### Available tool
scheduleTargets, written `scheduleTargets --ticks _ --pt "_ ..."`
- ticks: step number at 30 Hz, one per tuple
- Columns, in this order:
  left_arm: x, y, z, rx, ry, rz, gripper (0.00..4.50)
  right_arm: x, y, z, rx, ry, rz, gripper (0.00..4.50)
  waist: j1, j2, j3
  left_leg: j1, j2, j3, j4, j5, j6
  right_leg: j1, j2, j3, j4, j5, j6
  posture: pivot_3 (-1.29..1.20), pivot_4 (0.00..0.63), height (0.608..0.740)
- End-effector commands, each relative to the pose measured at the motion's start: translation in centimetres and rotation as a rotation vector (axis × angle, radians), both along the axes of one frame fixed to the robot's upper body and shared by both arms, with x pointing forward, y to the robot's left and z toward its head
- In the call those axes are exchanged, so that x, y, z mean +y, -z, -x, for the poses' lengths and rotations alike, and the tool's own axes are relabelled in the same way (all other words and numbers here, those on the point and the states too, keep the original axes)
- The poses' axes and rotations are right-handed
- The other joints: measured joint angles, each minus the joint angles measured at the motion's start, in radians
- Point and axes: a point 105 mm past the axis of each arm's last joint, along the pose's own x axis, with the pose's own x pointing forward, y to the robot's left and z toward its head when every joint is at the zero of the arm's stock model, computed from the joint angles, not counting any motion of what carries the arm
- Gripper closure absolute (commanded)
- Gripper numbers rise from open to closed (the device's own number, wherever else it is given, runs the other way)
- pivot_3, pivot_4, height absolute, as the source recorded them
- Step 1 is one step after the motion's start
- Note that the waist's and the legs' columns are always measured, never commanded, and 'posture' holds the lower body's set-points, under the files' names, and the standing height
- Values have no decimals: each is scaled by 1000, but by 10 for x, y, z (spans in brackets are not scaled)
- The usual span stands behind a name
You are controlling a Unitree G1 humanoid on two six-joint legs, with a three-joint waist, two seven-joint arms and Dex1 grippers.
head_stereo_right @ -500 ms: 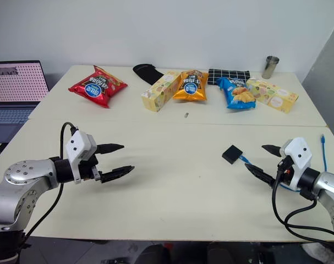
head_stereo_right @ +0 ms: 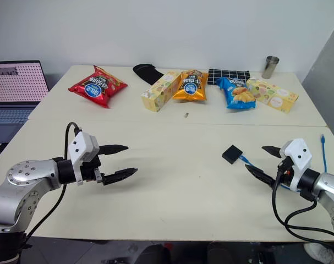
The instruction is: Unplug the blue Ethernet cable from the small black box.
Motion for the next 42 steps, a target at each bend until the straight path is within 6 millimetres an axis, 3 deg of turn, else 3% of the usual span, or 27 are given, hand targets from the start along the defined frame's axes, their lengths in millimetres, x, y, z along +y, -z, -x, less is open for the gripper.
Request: scheduleTargets --ticks 1,9,14,20,21,25,31,36,38,42 --pt "-14 -12 4 -24 59 11 0 -5 -1 -2 -22 37 31 32 0 0 0 0 0 0 0 0 0 0 0 0 0 0 0 0 150 740" --pt "-53 -15 16 8 235 65 0 1 29 -14 52 76 49 32 0 0 0 0 0 1 0 0 0 0 0 1 0 0 0 0 150 740" --pt "-72 -14 22 20 331 68 0 3 47 -33 91 79 53 32 -1 0 0 0 0 1 0 0 0 0 1 1 0 0 0 0 150 740" --pt "-80 -10 19 26 360 75 0 -1 61 -54 124 74 53 32 -1 0 0 0 0 1 0 0 0 0 1 1 0 0 0 0 150 740" --pt "-80 -10 19 26 361 77 0 -1 62 -56 130 72 49 396 -1 0 0 0 0 1 0 0 0 -1 1 1 0 0 0 0 150 740" --pt "-82 -7 20 37 370 87 0 -6 65 -64 155 58 62 1129 -2 0 0 0 0 1 1 0 0 0 1 1 0 0 0 0 150 740" --pt "-78 -3 17 50 355 91 0 -4 64 -65 155 10 88 2754 -1 0 0 0 0 1 1 0 0 0 1 1 0 0 0 0 150 740" --pt "-76 5 10 81 314 113 0 -1 59 -65 85 -50 206 3943 -1 0 0 0 0 1 1 0 0 0 1 1 0 0 0 0 150 740" --pt "-74 6 6 93 283 140 0 6 50 -64 6 -102 283 4328 -1 0 0 0 0 1 1 0 0 0 1 1 0 0 0 0 150 740" --pt "-74 3 -1 182 223 277 0 39 24 -60 -215 -251 432 4399 -2 1 0 0 0 1 1 0 0 -1 1 1 1 0 0 0 150 740"
